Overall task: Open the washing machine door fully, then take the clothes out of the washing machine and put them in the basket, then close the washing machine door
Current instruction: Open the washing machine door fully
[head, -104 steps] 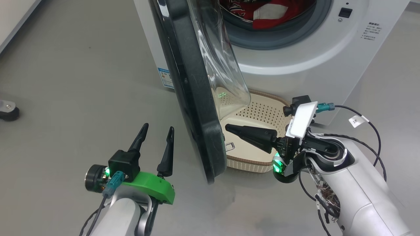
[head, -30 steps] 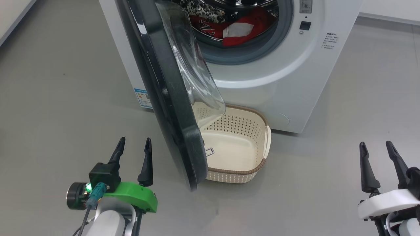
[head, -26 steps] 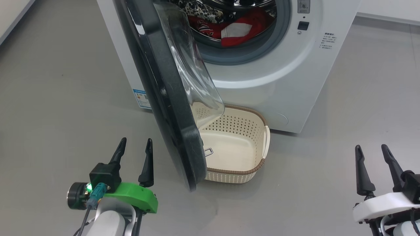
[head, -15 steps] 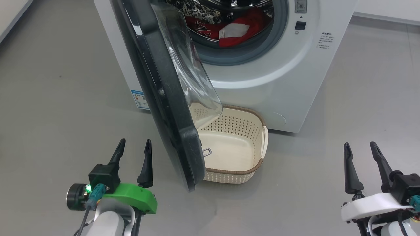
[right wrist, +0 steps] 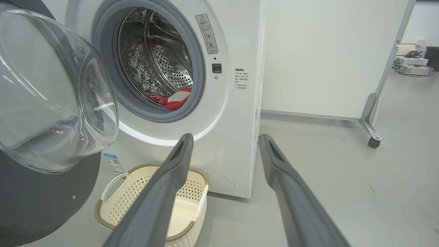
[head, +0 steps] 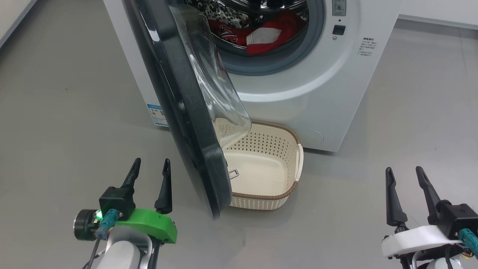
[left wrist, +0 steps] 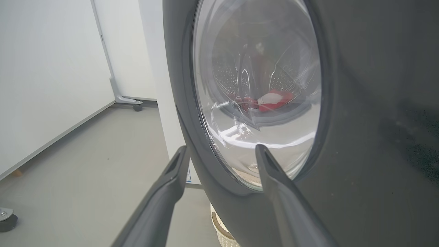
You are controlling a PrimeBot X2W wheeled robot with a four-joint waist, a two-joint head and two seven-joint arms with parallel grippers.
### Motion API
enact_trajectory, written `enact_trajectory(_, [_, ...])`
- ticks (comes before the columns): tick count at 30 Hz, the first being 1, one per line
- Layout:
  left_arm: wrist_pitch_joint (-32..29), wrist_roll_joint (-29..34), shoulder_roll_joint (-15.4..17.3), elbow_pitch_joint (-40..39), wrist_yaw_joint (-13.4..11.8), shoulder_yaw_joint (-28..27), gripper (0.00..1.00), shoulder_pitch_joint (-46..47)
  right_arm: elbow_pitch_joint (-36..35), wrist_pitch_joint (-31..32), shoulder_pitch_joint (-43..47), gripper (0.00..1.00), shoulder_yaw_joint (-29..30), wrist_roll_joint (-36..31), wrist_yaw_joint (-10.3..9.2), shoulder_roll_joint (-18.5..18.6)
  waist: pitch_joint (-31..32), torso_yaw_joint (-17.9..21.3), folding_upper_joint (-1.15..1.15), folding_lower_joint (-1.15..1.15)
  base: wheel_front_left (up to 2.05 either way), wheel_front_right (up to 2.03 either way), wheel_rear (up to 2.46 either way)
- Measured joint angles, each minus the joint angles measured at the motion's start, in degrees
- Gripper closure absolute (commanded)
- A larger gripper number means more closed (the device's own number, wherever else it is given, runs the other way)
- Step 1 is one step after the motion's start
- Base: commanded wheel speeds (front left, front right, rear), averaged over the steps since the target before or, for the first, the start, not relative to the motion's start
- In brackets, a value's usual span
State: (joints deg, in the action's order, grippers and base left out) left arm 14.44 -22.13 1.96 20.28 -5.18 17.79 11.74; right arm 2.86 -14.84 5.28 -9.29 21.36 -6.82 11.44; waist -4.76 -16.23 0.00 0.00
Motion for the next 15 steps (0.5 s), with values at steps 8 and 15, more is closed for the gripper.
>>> enact_trajectory(8, [0.0,0.1,0.0,0.3,0.0,-0.1,0.00,0.0,0.0,0.0,0.6,0.00,0.6,-0.9,-0.07,-0.9,0.4,0.0,0.00,0.00,0.00,0.00,0.00])
enact_trajectory(15, [0.0,1.8,0.0,0.3,0.0,-0.4,1.00,0.0,-0.1,0.0,1.1,0.00,0.8,-1.5,-0.38,-1.5,0.5,-0.2,0.00,0.00,0.00,0.00,0.00])
